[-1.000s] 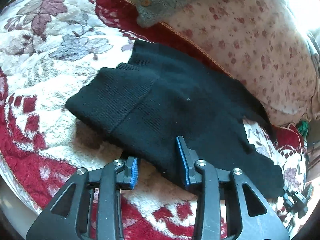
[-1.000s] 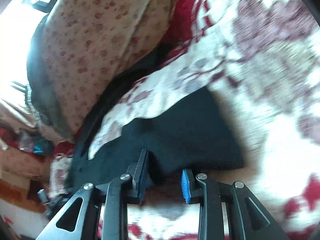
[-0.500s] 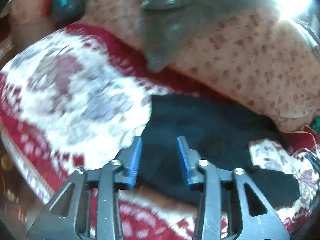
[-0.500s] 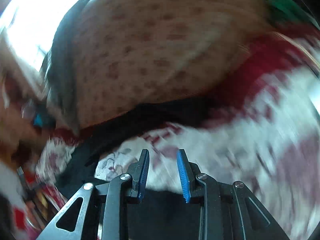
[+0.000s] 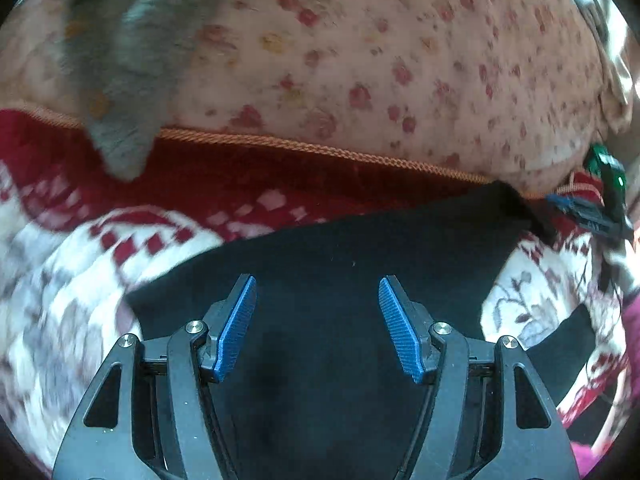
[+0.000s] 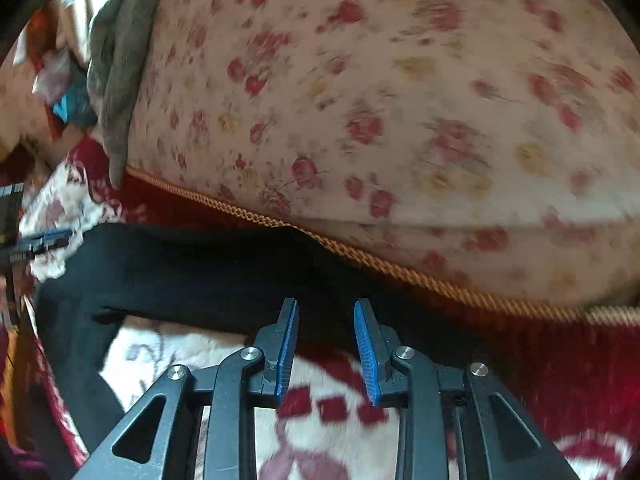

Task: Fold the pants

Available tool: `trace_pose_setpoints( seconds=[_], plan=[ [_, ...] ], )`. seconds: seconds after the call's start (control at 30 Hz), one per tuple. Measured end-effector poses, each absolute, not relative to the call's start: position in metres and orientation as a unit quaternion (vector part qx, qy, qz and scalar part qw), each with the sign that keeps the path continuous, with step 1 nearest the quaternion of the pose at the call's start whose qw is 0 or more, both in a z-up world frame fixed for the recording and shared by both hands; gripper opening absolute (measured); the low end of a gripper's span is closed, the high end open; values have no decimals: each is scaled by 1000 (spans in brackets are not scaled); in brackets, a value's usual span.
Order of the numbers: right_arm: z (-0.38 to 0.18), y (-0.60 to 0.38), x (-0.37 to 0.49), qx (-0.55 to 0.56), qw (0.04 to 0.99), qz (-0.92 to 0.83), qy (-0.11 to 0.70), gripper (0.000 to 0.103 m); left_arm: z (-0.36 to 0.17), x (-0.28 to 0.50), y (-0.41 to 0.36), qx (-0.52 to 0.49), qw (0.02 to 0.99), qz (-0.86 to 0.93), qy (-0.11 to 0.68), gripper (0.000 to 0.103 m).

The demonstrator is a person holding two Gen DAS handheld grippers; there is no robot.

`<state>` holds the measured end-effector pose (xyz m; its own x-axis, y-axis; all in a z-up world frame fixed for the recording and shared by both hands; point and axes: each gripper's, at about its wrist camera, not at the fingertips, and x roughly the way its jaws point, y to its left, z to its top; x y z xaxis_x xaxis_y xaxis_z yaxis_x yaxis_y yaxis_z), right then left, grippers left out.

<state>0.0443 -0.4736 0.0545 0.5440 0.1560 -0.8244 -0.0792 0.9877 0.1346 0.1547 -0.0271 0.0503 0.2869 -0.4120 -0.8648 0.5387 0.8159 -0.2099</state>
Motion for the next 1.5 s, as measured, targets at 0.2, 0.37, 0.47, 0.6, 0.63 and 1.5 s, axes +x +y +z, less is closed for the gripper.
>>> trace_pose_setpoints(
  seconds=[0.2, 0.37, 0.47, 0.6, 0.63, 1.5],
  plan=[
    [32, -455, 76, -32, 864, 80, 497, 27, 36, 172, -51, 152, 773, -339, 514, 64],
    [26, -455, 87, -50, 857, 100, 503, 27, 28, 181, -68, 198, 748, -378, 509, 64],
    [22, -452, 93, -65, 851, 114, 509, 27, 22, 192, -76, 219, 743, -382, 505, 64],
    [16, -446, 100, -87, 841, 139, 516, 28, 12, 208, -85, 237, 721, -397, 516, 64],
    [15, -446, 104, -93, 838, 143, 518, 28, 7, 210, -88, 246, 716, -399, 518, 64],
    [74, -428, 38, -153, 871, 127, 449, 4, 15, 144, -119, 302, 735, -404, 453, 5]
  ],
)
